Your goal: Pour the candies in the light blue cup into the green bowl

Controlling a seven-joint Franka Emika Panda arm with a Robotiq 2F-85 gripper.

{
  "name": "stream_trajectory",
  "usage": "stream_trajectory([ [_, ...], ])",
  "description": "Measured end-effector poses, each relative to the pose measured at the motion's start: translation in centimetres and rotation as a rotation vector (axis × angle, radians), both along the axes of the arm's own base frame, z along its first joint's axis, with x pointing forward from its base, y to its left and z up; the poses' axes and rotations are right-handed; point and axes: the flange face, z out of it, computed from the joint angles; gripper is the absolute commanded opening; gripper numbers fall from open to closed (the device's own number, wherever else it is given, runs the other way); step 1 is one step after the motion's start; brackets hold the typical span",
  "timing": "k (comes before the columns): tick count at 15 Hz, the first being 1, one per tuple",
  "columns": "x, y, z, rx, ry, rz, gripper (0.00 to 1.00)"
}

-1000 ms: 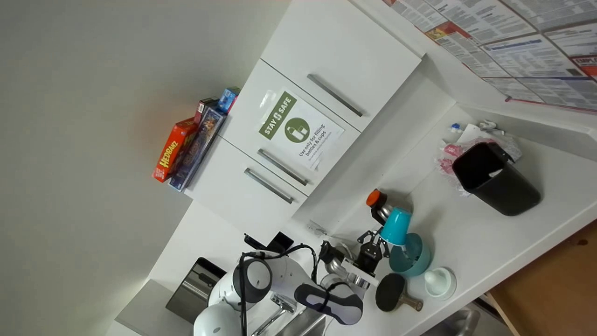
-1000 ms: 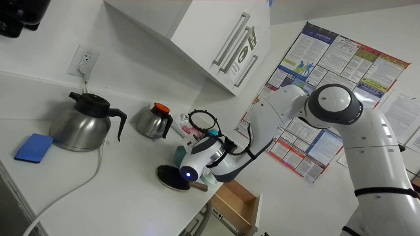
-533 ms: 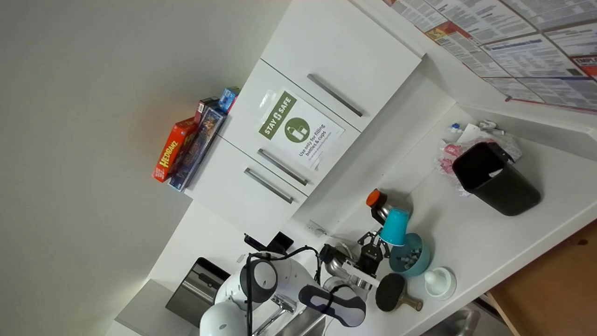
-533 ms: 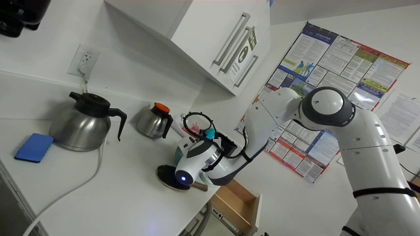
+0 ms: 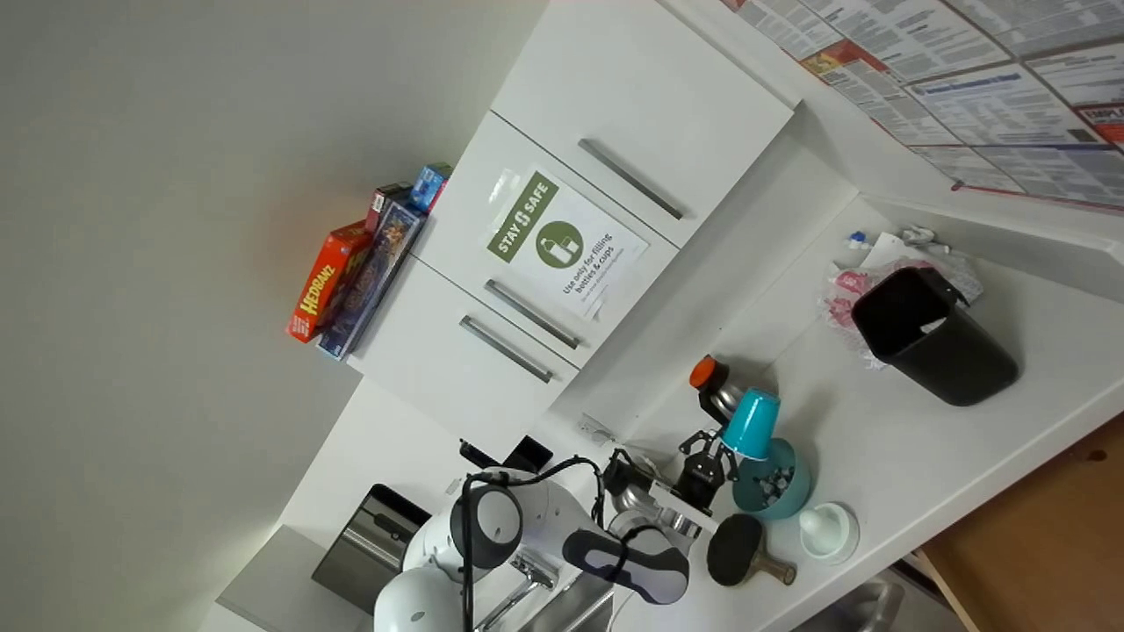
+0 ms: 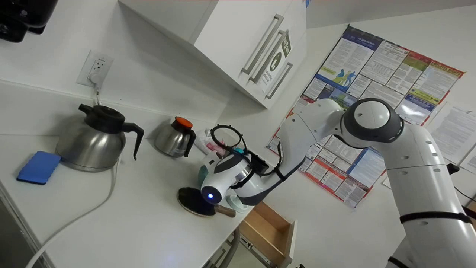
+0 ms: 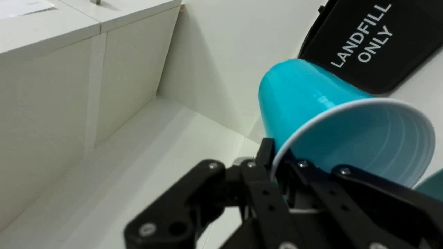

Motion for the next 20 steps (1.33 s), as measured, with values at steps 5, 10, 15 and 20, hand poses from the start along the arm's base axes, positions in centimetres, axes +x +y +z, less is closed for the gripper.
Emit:
stream_trajectory([
  [5, 1.6, -2.0, 2.4, 0.187, 0.048, 0.016, 0.01],
  [10, 2.0, -2.9, 6.4, 0.453, 0.055, 0.083, 0.01],
  [15, 1.6, -4.3, 10.8, 0.681, 0.064, 0.045, 0.01],
  [20, 1.7, -7.1, 14.6, 0.847, 0.011, -0.068, 0.01],
])
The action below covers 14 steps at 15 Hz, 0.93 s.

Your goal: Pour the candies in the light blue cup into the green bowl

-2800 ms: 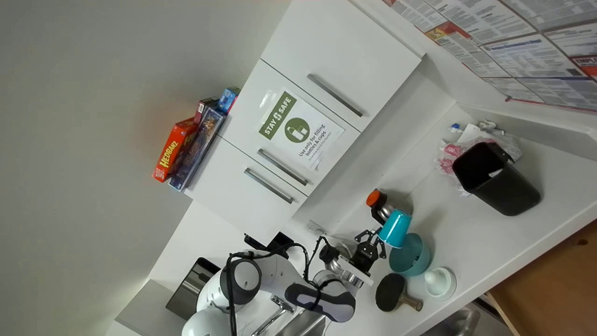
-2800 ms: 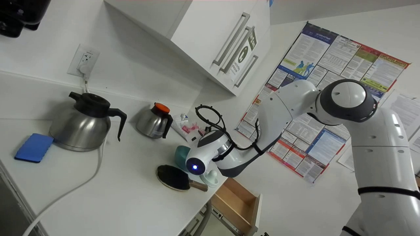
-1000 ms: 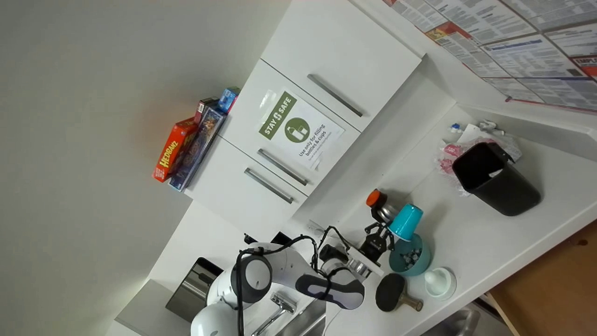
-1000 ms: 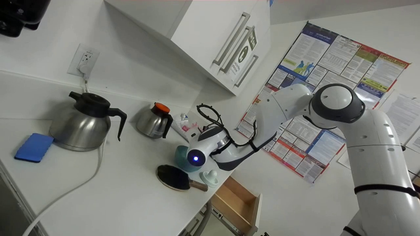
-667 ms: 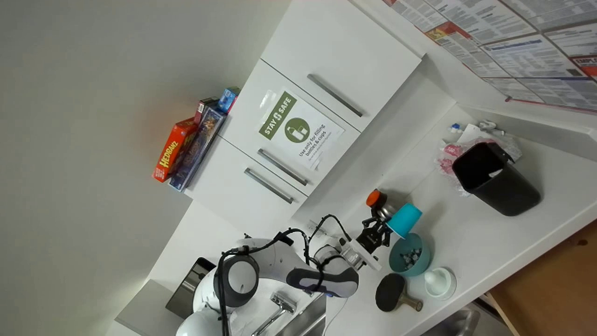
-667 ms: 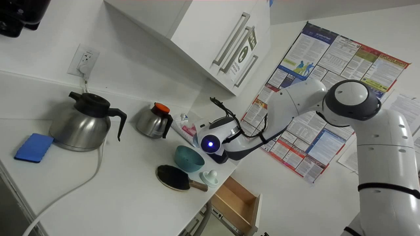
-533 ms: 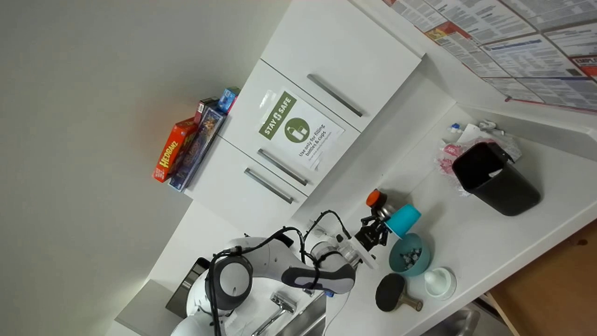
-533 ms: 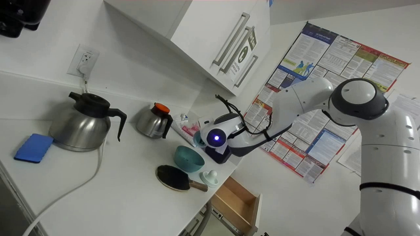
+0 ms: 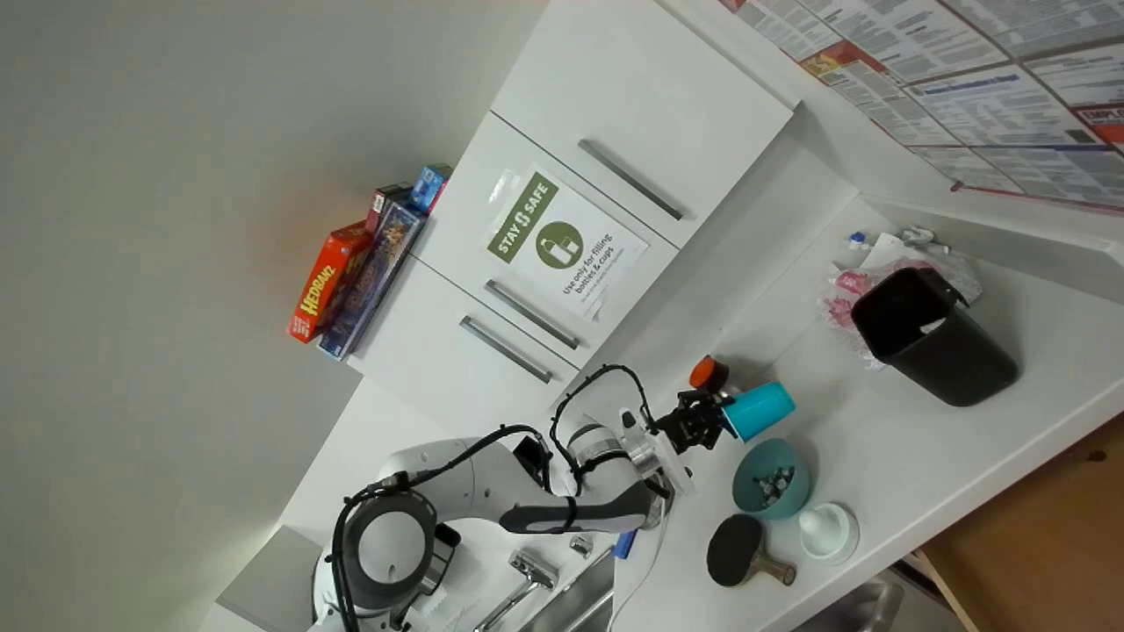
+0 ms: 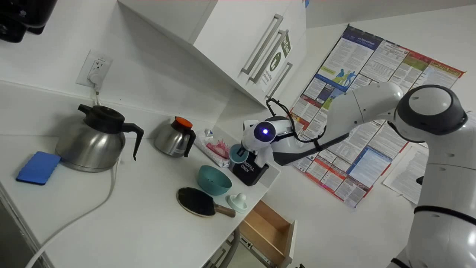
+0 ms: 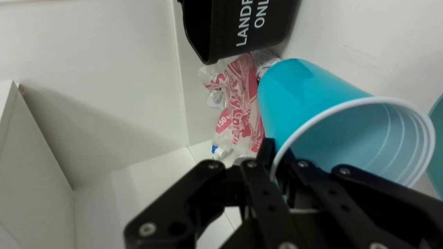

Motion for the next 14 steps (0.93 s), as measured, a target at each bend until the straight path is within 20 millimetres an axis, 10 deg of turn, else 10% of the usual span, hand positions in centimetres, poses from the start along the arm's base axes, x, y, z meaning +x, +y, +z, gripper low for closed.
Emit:
stream_trajectory([
  [14, 0.8, -8.3, 2.6, 0.483, -0.228, -0.355, 0.01],
])
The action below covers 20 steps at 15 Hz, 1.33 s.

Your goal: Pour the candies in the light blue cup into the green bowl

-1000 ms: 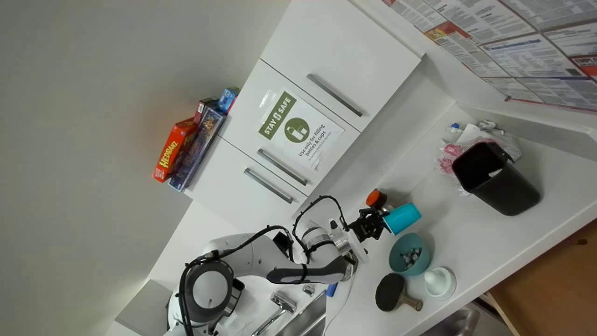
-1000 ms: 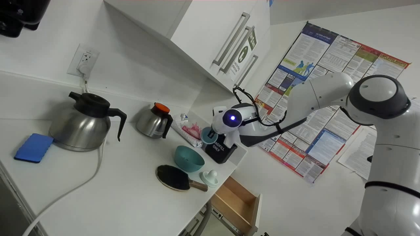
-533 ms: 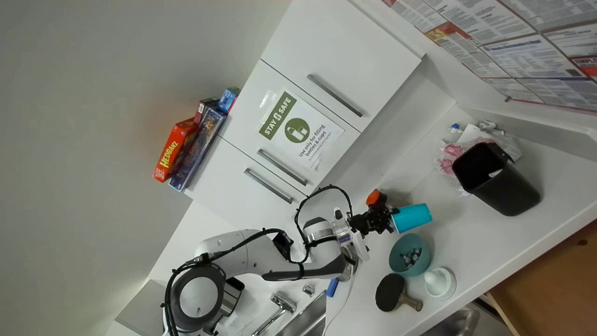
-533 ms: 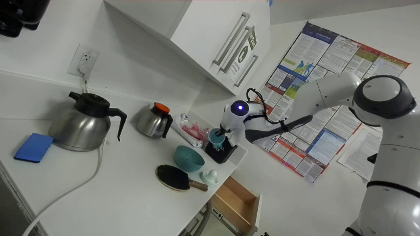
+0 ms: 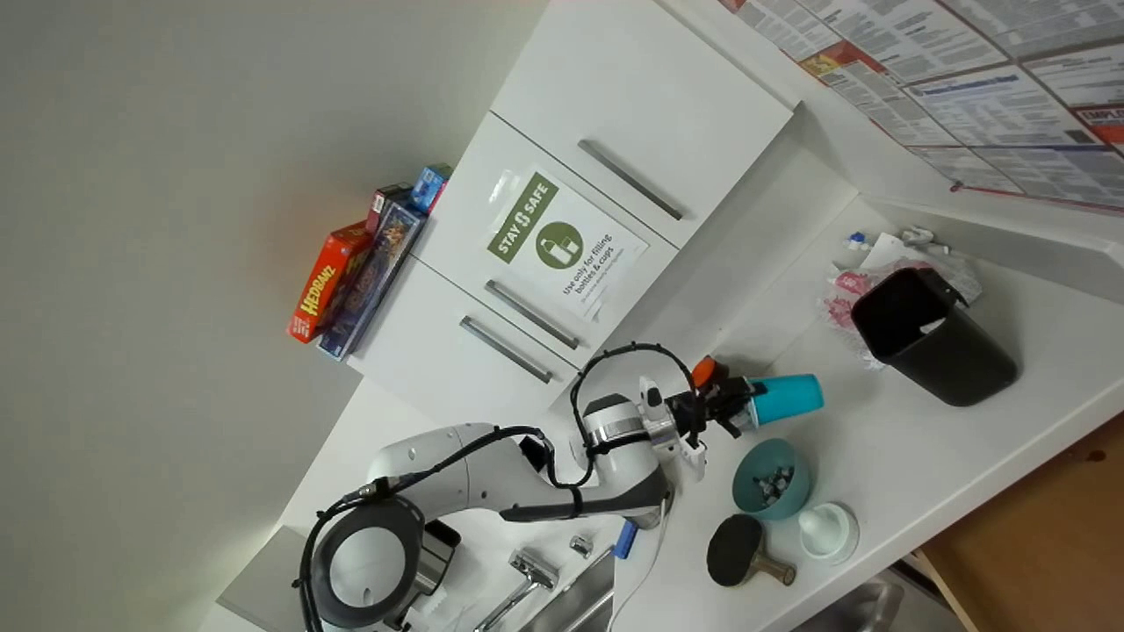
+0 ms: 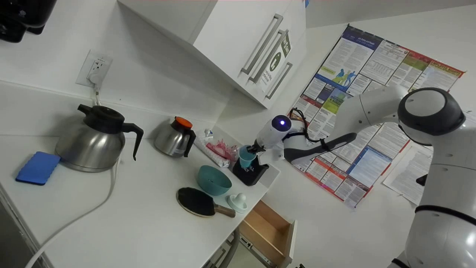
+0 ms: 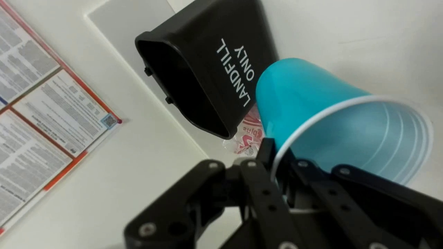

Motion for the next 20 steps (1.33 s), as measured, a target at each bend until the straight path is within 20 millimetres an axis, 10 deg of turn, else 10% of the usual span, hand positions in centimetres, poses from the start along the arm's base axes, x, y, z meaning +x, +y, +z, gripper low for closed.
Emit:
stream_trajectory([
  [20, 0.0, -4.9, -3.9, 0.579, -0.029, -0.009, 0.01],
])
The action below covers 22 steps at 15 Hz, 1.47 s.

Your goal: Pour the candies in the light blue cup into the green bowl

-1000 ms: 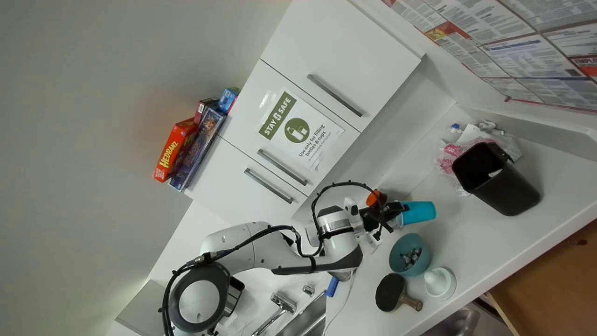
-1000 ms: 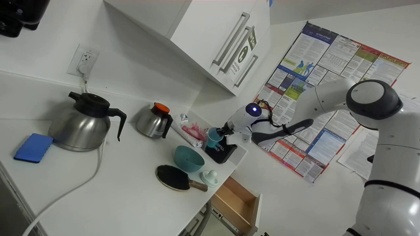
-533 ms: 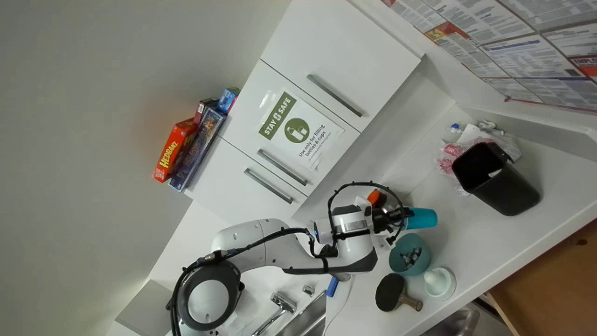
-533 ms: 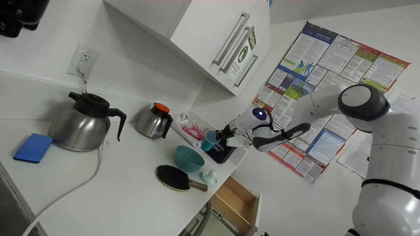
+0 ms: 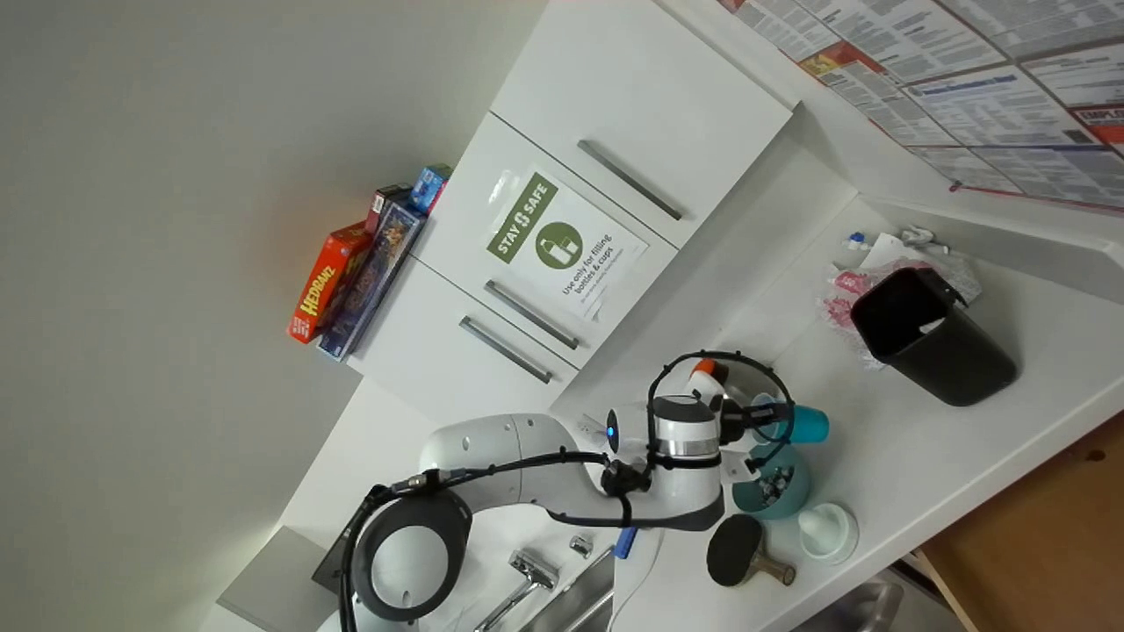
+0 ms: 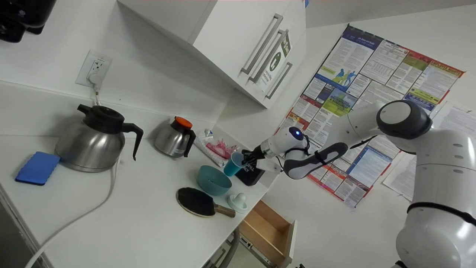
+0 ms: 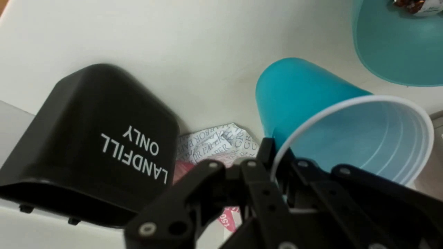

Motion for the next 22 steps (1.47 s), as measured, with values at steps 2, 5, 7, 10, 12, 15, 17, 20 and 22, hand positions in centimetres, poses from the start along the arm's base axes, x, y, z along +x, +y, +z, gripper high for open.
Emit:
stream_trajectory([
  [2, -0.2, 0.0, -0.3, 0.025, 0.012, -0.01, 0.01],
  [5, -0.2, 0.6, -0.3, 0.012, 0.023, 0.028, 0.06],
  [7, -0.2, 0.9, -0.2, 0.009, 0.023, 0.038, 0.01],
  [10, -0.1, 0.9, -0.3, 0.021, 0.024, 0.025, 0.01],
  [12, 0.2, 0.8, -0.3, 0.058, 0.021, -0.017, 0.01],
  [15, 0.9, 0.3, 0.4, 0.126, 0.013, -0.089, 0.01],
  [17, 1.3, 0.2, 0.8, 0.169, 0.024, -0.128, 0.01],
  [20, 1.8, -0.5, 1.6, 0.222, 0.069, -0.184, 0.01],
  [22, 2.1, -1.2, 2.2, 0.25, 0.101, -0.215, 0.01],
])
